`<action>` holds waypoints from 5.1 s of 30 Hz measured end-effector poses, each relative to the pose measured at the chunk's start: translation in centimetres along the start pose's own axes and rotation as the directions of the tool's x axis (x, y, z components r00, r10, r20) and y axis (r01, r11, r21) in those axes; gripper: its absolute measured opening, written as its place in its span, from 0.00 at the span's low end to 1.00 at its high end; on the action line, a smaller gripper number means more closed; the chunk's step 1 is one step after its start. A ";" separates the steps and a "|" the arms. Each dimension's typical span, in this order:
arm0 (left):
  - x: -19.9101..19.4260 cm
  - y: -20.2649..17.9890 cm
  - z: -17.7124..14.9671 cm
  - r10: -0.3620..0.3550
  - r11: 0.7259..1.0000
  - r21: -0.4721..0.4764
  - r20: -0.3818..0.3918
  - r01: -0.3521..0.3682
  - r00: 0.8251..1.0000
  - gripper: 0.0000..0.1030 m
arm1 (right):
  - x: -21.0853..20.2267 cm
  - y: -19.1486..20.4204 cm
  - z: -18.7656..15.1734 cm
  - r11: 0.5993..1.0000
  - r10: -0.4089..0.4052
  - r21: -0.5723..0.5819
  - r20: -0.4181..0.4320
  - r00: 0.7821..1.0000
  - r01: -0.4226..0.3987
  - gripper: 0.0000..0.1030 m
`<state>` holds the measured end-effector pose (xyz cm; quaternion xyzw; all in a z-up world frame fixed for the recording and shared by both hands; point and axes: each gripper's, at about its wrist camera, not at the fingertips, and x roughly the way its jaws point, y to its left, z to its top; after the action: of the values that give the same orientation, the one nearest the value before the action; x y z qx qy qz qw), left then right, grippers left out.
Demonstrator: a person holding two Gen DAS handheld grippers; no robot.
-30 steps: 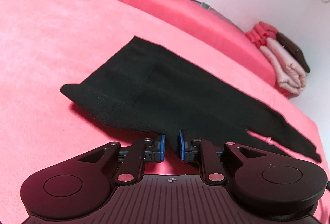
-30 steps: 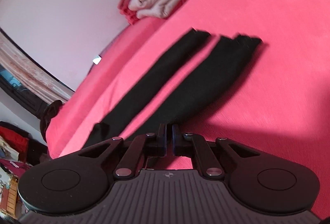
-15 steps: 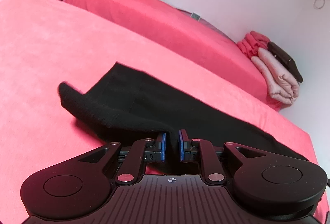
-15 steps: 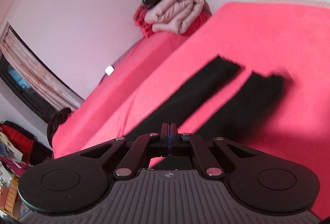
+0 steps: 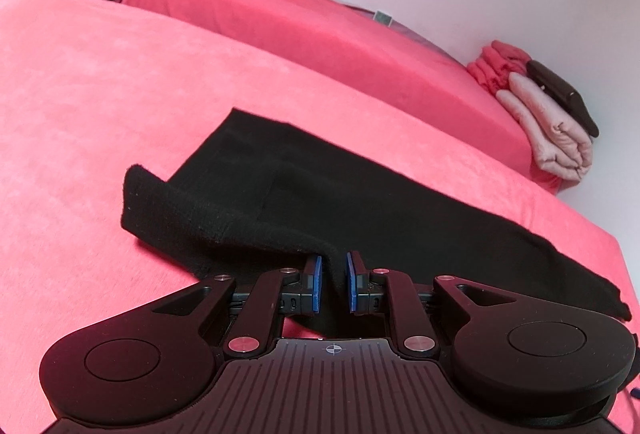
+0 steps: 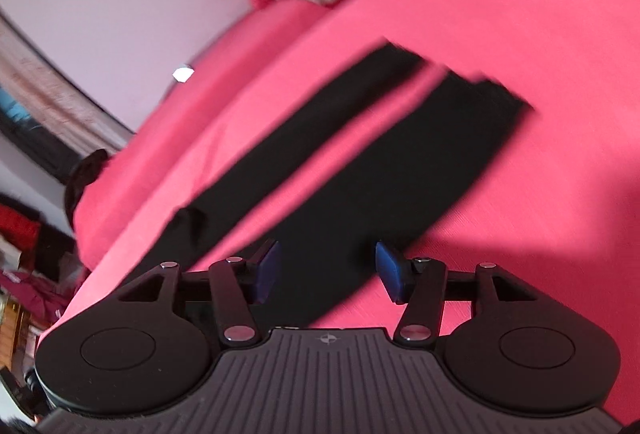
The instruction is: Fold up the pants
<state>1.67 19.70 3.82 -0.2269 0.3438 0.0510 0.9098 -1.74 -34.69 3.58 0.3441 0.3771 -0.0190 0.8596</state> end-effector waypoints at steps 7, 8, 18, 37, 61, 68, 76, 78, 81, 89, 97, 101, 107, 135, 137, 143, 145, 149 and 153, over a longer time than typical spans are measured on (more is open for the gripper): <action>0.1 0.3 -0.8 0.004 1.000 -0.007 -0.013 -0.004 1.000 0.71 | 2.3 -1.0 -0.9 0.998 0.038 0.056 0.010 0.999 -0.038 0.54; 0.0 0.3 -0.8 0.003 1.000 -0.005 -0.011 -0.003 1.000 0.71 | 2.8 -1.0 -0.9 0.997 0.044 0.067 0.010 0.999 -0.045 0.54; -0.7 0.7 0.0 -0.024 1.000 -0.016 -0.006 0.024 1.000 0.71 | 2.2 -0.6 -1.0 0.996 0.037 0.073 0.081 0.996 -0.043 0.09; 3.0 -1.9 7.2 -0.021 0.997 0.077 0.093 0.014 0.995 0.64 | 6.4 5.2 8.6 0.982 0.179 0.035 0.119 0.977 -0.184 0.07; 4.4 -8.9 -5.6 -0.205 0.484 0.827 -0.211 0.287 0.956 1.00 | 3.1 4.2 5.6 0.973 0.221 0.043 0.099 0.970 -0.226 0.07; 4.0 -7.9 -6.5 -0.175 0.488 0.826 -0.223 0.281 0.959 0.91 | 3.3 4.0 4.4 0.978 0.200 0.041 0.076 0.977 -0.203 0.08; 3.3 -8.5 -5.9 -0.175 0.541 0.815 -0.130 0.205 0.976 0.68 | 3.5 4.1 4.1 0.984 0.175 0.016 0.071 0.982 -0.177 0.10; 3.1 -8.5 -5.0 -0.187 0.568 0.798 -0.114 0.202 0.976 0.67 | 3.2 4.4 4.2 0.987 0.160 -0.008 0.090 0.983 -0.160 0.08; 3.0 -8.9 -3.5 -0.195 0.597 0.779 -0.090 0.191 0.977 0.67 | 3.1 4.6 5.0 0.987 0.158 -0.015 0.119 0.980 -0.158 0.08; 5.9 -11.3 1.8 -0.193 0.629 0.759 -0.055 0.167 0.980 0.65 | 5.7 5.6 8.0 0.987 0.162 -0.030 0.113 0.980 -0.160 0.07; 13.6 -12.1 5.4 -0.120 0.672 0.719 -0.133 0.179 0.984 0.66 | 11.9 6.5 11.4 0.992 0.124 -0.019 0.048 0.991 -0.123 0.07; 16.4 -12.1 5.3 -0.075 0.673 0.717 -0.175 0.179 0.982 0.73 | 15.5 6.3 12.1 0.997 0.074 -0.036 -0.029 0.997 -0.075 0.10; 16.6 -11.4 4.8 -0.073 0.663 0.728 -0.168 0.173 0.983 0.73 | 12.6 3.4 13.4 0.982 0.162 0.088 0.050 0.986 -0.166 0.47; 17.3 -11.3 4.6 -0.061 0.695 0.702 -0.156 0.154 0.986 0.73 | 4.7 3.1 9.7 0.923 -0.054 -0.354 0.274 0.960 0.153 0.09; 17.3 -11.4 4.5 -0.059 0.697 0.702 -0.151 0.149 0.987 0.74 | 5.0 2.1 11.8 0.944 -0.077 -0.288 0.282 0.956 0.161 0.09; 17.3 -11.6 4.3 -0.048 0.694 0.707 -0.143 0.136 0.989 0.90 | 10.5 -1.2 13.5 0.960 -0.243 -0.088 0.214 0.946 0.267 0.40; 17.2 -11.7 4.2 -0.021 0.689 0.718 -0.115 0.097 0.993 1.00 | 10.9 -1.9 13.0 0.956 -0.260 -0.061 0.264 0.929 0.286 0.46; 16.2 -10.7 5.2 -0.032 0.720 0.687 -0.111 0.100 0.993 1.00 | 9.1 -2.2 12.3 0.956 -0.273 -0.011 0.324 0.906 0.292 0.56; 13.6 -8.8 5.7 -0.033 0.738 0.673 -0.040 0.051 0.999 1.00 | 6.2 0.9 10.5 0.905 -0.288 -0.171 0.430 0.856 0.390 0.57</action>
<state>17.56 13.56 2.09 0.1087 0.3454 -0.1002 0.9267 9.62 -39.00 5.04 0.1489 0.2503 -0.1921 0.9371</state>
